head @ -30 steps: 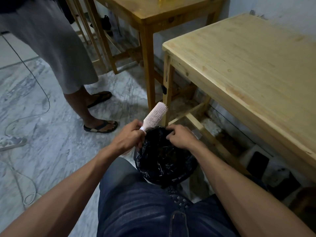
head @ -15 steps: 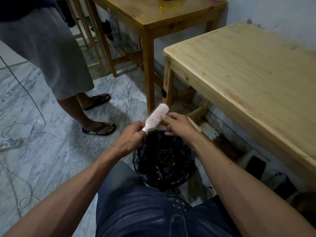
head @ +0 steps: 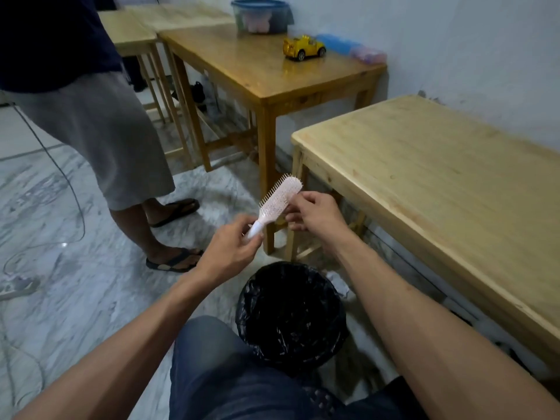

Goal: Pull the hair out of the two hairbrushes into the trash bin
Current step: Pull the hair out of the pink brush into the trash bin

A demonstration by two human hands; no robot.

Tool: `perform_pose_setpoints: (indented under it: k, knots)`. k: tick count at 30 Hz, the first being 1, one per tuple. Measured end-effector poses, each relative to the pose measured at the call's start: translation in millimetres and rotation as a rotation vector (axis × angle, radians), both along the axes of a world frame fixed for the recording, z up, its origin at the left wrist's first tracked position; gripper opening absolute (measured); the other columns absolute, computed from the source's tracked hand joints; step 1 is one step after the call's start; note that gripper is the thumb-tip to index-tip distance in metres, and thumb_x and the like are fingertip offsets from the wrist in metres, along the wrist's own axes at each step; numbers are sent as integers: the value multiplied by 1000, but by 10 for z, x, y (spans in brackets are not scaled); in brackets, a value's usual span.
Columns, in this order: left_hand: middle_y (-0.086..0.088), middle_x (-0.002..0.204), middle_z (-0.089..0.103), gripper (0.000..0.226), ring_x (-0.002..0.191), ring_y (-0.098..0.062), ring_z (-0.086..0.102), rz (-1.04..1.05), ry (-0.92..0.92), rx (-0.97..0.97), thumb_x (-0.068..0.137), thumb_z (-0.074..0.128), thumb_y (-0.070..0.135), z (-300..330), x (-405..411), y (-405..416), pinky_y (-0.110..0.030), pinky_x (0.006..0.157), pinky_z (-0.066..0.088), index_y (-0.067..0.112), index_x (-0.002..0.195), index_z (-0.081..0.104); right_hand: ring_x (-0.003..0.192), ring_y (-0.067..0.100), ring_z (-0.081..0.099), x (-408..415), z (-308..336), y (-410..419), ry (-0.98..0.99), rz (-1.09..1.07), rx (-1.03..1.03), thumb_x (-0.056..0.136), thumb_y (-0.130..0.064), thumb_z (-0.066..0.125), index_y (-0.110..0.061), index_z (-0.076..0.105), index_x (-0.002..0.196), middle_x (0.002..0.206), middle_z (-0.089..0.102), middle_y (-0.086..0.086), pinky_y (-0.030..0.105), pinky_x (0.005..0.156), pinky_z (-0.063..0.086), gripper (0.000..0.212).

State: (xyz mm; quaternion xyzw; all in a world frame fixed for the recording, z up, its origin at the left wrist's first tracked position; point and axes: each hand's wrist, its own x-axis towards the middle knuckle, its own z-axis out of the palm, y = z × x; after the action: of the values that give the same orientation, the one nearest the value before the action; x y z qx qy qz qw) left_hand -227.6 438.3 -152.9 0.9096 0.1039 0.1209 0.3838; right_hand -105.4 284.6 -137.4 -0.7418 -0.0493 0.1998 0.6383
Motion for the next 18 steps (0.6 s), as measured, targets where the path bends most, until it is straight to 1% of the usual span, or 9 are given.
perform_pose_setpoints:
  k: [2, 3, 6, 9, 11, 12, 14, 15, 18]
  knots:
    - [2, 81, 68, 22, 61, -8, 60, 23, -70, 6, 94, 66, 24, 169, 49, 5, -19, 50, 42, 15, 114, 66, 74, 18, 69, 37, 242, 29, -66, 10, 0, 103, -24, 60, -7, 74, 98, 96, 77, 17, 32, 68, 62, 23]
    - [0, 83, 69, 22, 63, -11, 61, 27, -103, 20, 94, 66, 23, 261, 82, 1, -19, 52, 42, 13, 114, 66, 74, 18, 69, 50, 365, 36, -94, 8, 4, 103, -23, 59, -5, 74, 101, 96, 77, 17, 31, 67, 62, 24]
    - [0, 84, 68, 23, 62, -7, 57, 27, -174, 65, 94, 66, 23, 532, 228, -23, -12, 52, 41, 11, 114, 67, 71, 21, 67, 116, 690, 16, -156, -31, 42, 105, -22, 57, 1, 72, 108, 91, 74, 16, 26, 58, 60, 27]
    - [3, 88, 67, 25, 65, -5, 58, 1, -228, 107, 94, 65, 24, 794, 426, -116, -8, 52, 41, 13, 116, 67, 81, 24, 74, 228, 959, -100, -223, -70, 32, 105, -25, 57, -6, 72, 109, 95, 76, 13, 26, 65, 63, 25]
    - [2, 95, 68, 27, 72, -8, 60, -46, -260, 126, 94, 64, 22, 959, 560, -227, -9, 54, 41, 13, 119, 66, 78, 23, 73, 343, 1108, -227, -248, -116, 47, 105, -24, 57, -3, 72, 109, 90, 74, 11, 25, 63, 63, 26]
    - [0, 98, 69, 27, 77, -10, 62, -79, -277, 129, 94, 64, 20, 1031, 635, -301, -11, 58, 43, 11, 119, 66, 75, 22, 71, 424, 1169, -301, -256, -149, 62, 105, -23, 57, 0, 72, 108, 86, 72, 11, 25, 61, 62, 28]
    - [-5, 101, 70, 29, 83, -17, 65, -128, -305, 144, 90, 65, 16, 1142, 810, -469, -22, 66, 50, 8, 118, 67, 65, 21, 66, 576, 1297, -471, -262, -216, 87, 103, -18, 57, 8, 69, 111, 79, 68, 12, 26, 57, 60, 30]
    - [-6, 100, 71, 29, 84, -20, 65, -131, -312, 151, 88, 66, 16, 1187, 906, -563, -27, 68, 49, 8, 117, 68, 61, 19, 65, 655, 1350, -569, -263, -250, 97, 102, -16, 57, 9, 67, 116, 77, 67, 12, 25, 55, 60, 31]
    - [-6, 94, 71, 25, 81, -22, 63, -142, -314, 153, 88, 66, 19, 1316, 1185, -901, -33, 70, 48, 9, 110, 69, 55, 18, 64, 873, 1499, -929, -265, -346, 108, 99, -14, 60, 5, 58, 130, 76, 68, 13, 27, 52, 60, 36]
